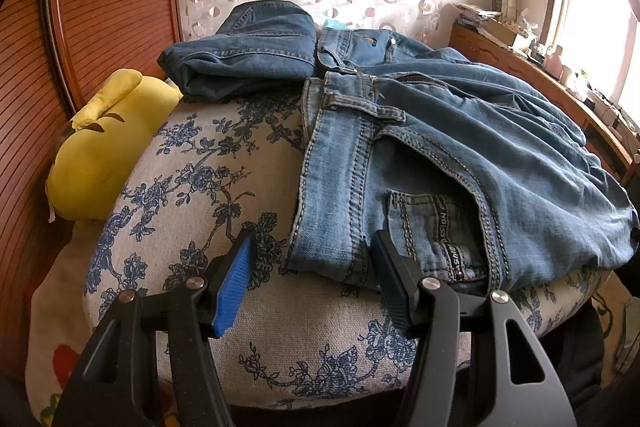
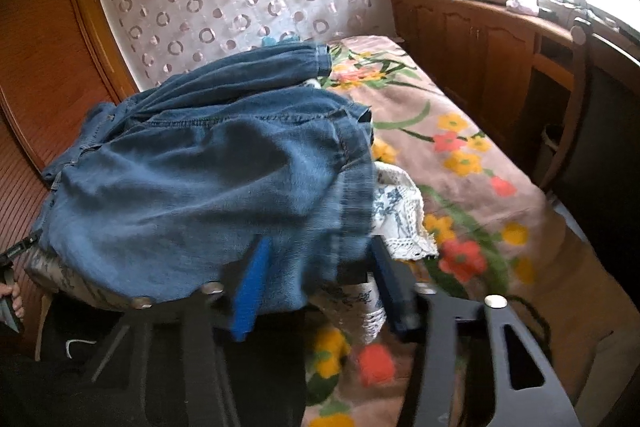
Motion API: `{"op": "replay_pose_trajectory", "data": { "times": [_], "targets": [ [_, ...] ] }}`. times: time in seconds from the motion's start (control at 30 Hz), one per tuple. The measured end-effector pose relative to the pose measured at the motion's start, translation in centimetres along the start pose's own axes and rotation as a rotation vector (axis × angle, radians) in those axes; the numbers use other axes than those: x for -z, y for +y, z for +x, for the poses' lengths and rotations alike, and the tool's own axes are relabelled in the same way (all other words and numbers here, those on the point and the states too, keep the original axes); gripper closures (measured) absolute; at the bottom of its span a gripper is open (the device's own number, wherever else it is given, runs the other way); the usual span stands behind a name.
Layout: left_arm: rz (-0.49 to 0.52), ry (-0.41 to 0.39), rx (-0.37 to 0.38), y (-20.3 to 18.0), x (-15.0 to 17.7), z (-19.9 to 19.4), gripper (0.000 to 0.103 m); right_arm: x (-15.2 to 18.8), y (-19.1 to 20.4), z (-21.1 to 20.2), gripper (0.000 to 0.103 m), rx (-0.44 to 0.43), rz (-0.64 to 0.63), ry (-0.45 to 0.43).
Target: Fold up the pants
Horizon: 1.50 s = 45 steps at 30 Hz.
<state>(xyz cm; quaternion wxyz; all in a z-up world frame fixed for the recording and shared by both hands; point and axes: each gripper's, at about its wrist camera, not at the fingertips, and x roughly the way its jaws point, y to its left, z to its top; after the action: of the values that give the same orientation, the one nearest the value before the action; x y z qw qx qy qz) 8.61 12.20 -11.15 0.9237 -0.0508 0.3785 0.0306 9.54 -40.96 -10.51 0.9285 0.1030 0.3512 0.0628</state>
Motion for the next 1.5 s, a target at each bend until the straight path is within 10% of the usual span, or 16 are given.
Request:
{"op": "replay_pose_trajectory", "data": {
  "times": [0.13, 0.43, 0.83, 1.1, 1.2, 1.3, 1.5],
  "targets": [
    [0.003, -0.002, 0.018, -0.1, 0.0, -0.1, 0.055, 0.4, 0.5, -1.1, 0.095, -0.011, -0.034, -0.018],
    [0.013, -0.023, 0.082, -0.9, 0.0, -1.0, 0.084, 0.3, 1.4, -2.4, 0.098, -0.015, -0.082, -0.064],
    [0.058, -0.186, 0.133, -2.7, -3.8, -6.8, 0.087, -3.6, 1.2, -5.8, 0.102, 0.045, -0.141, -0.255],
    [0.082, -0.164, 0.139, -3.2, -3.7, -5.6, 0.088, -0.9, 1.8, -3.6, 0.102, 0.055, -0.163, -0.197],
    [0.084, -0.144, 0.142, -3.1, -3.7, -4.8, 0.088, 0.8, 1.3, -3.0, 0.09, 0.045, -0.128, -0.163],
    [0.1, -0.136, 0.136, -3.6, -3.7, -4.4, 0.088, 2.7, 0.8, -2.1, 0.042, 0.049, -0.11, -0.135],
    [0.101, -0.123, 0.141, -3.8, -3.6, -3.7, 0.088, 5.3, -1.2, -0.6, 0.037, 0.042, -0.02, -0.072]
  ]
}}
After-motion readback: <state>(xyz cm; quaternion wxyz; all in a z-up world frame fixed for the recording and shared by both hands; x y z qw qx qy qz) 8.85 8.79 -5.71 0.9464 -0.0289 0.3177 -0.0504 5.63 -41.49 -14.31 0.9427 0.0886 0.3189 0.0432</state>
